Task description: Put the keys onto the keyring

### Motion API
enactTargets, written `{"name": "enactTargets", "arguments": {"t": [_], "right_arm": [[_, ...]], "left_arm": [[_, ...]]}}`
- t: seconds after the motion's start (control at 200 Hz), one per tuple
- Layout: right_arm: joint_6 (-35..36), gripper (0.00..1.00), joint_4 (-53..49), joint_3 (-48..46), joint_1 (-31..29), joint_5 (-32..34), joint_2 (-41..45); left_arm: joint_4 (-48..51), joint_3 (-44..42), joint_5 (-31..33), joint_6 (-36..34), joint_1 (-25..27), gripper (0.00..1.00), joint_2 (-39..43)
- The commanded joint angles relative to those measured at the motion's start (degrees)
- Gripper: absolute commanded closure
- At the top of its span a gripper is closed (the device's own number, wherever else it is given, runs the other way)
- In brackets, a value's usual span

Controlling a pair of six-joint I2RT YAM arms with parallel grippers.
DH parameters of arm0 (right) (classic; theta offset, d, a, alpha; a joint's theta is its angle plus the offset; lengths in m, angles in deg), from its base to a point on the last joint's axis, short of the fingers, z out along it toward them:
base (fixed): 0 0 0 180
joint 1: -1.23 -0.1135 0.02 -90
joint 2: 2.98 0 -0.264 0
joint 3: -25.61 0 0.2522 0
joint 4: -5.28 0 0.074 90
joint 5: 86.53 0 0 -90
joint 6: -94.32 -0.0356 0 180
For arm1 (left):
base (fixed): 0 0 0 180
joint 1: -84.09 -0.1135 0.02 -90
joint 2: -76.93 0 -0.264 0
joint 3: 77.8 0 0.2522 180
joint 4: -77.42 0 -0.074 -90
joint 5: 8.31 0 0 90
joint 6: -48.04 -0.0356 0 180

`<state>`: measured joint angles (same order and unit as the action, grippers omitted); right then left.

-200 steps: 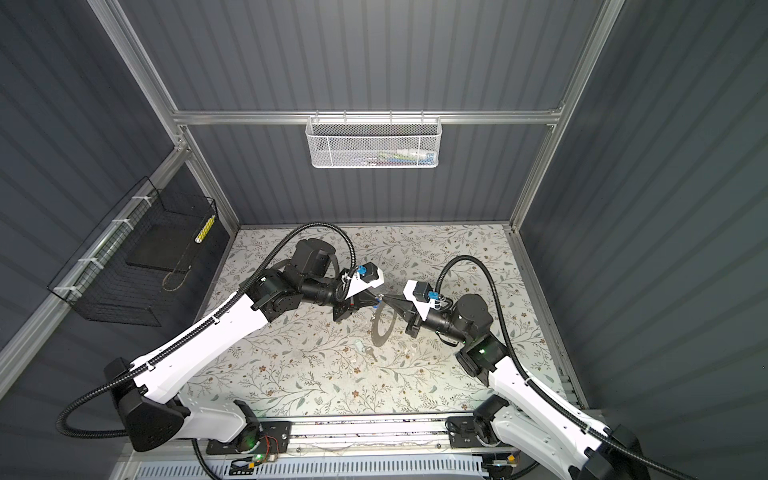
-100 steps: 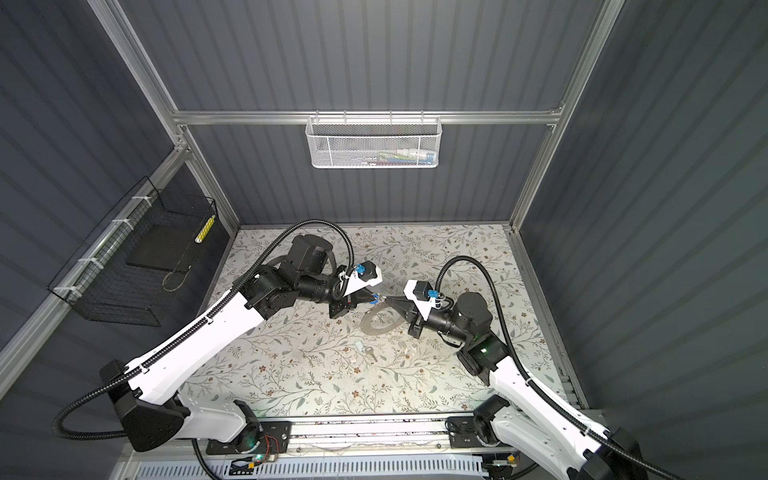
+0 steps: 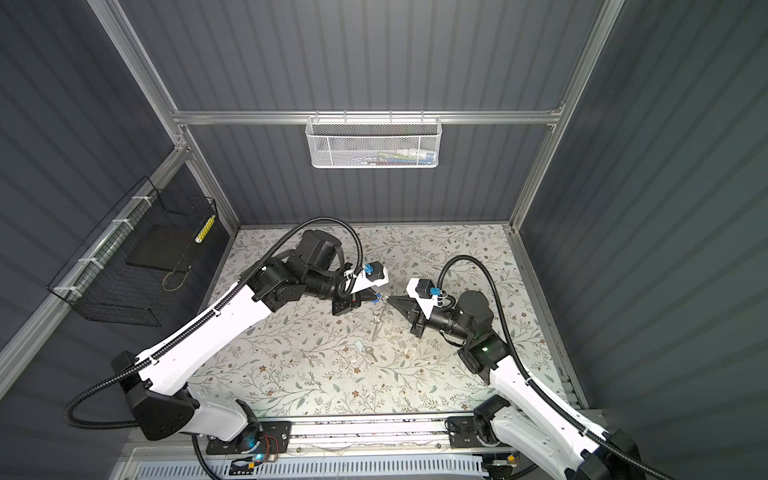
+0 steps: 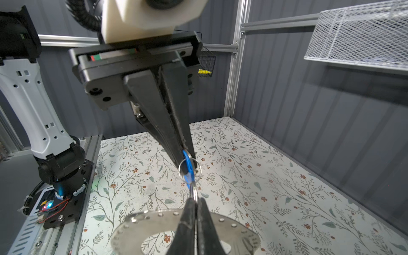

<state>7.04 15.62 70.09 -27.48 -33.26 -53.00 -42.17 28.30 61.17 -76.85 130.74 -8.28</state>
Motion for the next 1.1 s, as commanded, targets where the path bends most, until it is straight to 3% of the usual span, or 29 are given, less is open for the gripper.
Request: {"name": "enactTargets", "arguments": {"t": [0.0,0.22,0.335,0.5,0.795,1.095], "right_arm": [[-2.39,0.82,1.27,-1.29,0.76,2.03,0.96],[-4.39,0.59,-7.56,-3.55,1.07,16.58,8.39],[-4.65,0.54,-16.84,-3.19,1.06,29.17,13.99],[-3.81,0.51,-28.88,-1.47,1.10,38.65,18.87],[-4.80,0.49,-33.40,-1.96,1.12,39.11,21.10],[-8.89,0.49,-28.88,-4.12,1.16,36.95,17.12]], "left_arm": [[-1.48,2.74,-1.24,1.89,-0.25,1.00,-1.96],[-4.58,7.31,-2.01,2.33,-0.16,1.00,-12.12],[-8.61,11.54,-1.38,3.16,-0.01,1.00,-18.66],[-14.79,15.72,-2.75,6.08,-0.01,1.00,-27.18],[-15.26,10.02,0.03,3.88,-3.95,1.00,-31.54],[-5.91,2.85,13.75,-4.89,-7.21,1.00,-30.34]]}}
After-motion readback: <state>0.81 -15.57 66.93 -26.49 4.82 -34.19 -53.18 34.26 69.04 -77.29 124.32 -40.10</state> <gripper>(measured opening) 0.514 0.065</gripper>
